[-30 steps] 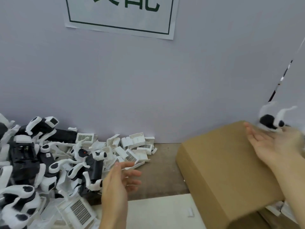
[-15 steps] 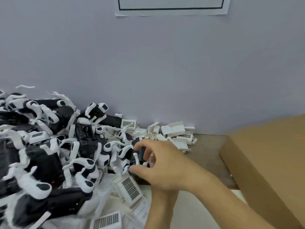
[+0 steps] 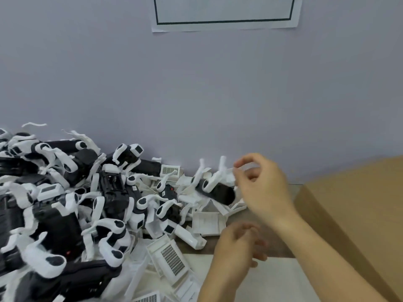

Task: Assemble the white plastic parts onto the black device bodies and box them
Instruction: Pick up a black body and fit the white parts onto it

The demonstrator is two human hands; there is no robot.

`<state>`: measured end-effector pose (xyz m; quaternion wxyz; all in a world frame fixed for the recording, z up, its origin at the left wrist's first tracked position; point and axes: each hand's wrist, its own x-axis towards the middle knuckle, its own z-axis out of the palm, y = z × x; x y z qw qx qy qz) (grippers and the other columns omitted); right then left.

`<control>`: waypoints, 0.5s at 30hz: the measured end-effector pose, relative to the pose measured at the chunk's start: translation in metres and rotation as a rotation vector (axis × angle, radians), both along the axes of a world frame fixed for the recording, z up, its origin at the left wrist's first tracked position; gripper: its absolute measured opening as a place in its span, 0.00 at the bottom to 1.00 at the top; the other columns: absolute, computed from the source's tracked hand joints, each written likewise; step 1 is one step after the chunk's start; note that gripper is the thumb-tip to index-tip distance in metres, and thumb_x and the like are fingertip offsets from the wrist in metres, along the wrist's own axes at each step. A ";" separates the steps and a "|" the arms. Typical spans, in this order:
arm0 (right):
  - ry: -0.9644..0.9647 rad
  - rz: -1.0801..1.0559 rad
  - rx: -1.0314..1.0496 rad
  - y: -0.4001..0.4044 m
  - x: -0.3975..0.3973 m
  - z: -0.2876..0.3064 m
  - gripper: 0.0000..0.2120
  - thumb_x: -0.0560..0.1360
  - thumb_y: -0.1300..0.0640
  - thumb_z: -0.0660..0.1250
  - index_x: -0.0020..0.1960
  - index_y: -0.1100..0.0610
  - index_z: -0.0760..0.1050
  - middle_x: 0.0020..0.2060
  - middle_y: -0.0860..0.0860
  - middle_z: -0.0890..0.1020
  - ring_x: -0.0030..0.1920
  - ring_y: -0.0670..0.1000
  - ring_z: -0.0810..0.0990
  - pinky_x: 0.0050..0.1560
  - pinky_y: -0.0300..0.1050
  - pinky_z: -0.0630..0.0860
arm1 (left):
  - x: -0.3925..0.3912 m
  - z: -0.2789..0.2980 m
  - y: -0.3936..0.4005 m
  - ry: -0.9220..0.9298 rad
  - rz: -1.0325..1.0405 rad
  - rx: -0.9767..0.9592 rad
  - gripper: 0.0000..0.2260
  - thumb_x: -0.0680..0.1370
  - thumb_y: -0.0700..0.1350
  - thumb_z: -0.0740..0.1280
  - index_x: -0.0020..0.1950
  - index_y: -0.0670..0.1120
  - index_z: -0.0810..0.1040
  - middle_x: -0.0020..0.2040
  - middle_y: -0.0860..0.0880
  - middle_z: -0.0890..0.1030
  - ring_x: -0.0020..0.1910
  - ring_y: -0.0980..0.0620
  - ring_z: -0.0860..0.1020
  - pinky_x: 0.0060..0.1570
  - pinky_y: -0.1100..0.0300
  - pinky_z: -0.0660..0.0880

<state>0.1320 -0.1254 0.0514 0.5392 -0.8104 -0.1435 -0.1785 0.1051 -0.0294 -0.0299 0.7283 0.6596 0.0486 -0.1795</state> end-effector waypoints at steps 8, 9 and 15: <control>0.459 0.117 0.910 -0.054 -0.027 -0.028 0.10 0.78 0.71 0.63 0.46 0.61 0.81 0.31 0.54 0.79 0.26 0.44 0.68 0.22 0.35 0.67 | -0.034 0.025 -0.020 -0.164 0.201 -0.458 0.25 0.70 0.53 0.67 0.63 0.42 0.81 0.58 0.42 0.85 0.58 0.43 0.83 0.57 0.48 0.75; 0.536 0.168 0.970 -0.054 -0.031 -0.036 0.10 0.78 0.71 0.62 0.46 0.63 0.81 0.31 0.54 0.79 0.26 0.44 0.69 0.22 0.34 0.67 | -0.036 0.026 -0.019 -0.173 0.204 -0.476 0.24 0.71 0.53 0.67 0.62 0.41 0.82 0.59 0.41 0.84 0.59 0.42 0.82 0.60 0.48 0.74; 0.777 0.231 0.929 -0.033 -0.044 -0.075 0.10 0.76 0.73 0.63 0.52 0.66 0.81 0.33 0.60 0.82 0.23 0.49 0.74 0.23 0.38 0.73 | -0.033 0.017 -0.018 -0.246 0.242 -0.367 0.21 0.75 0.58 0.64 0.52 0.44 0.87 0.52 0.38 0.85 0.41 0.44 0.80 0.36 0.57 0.76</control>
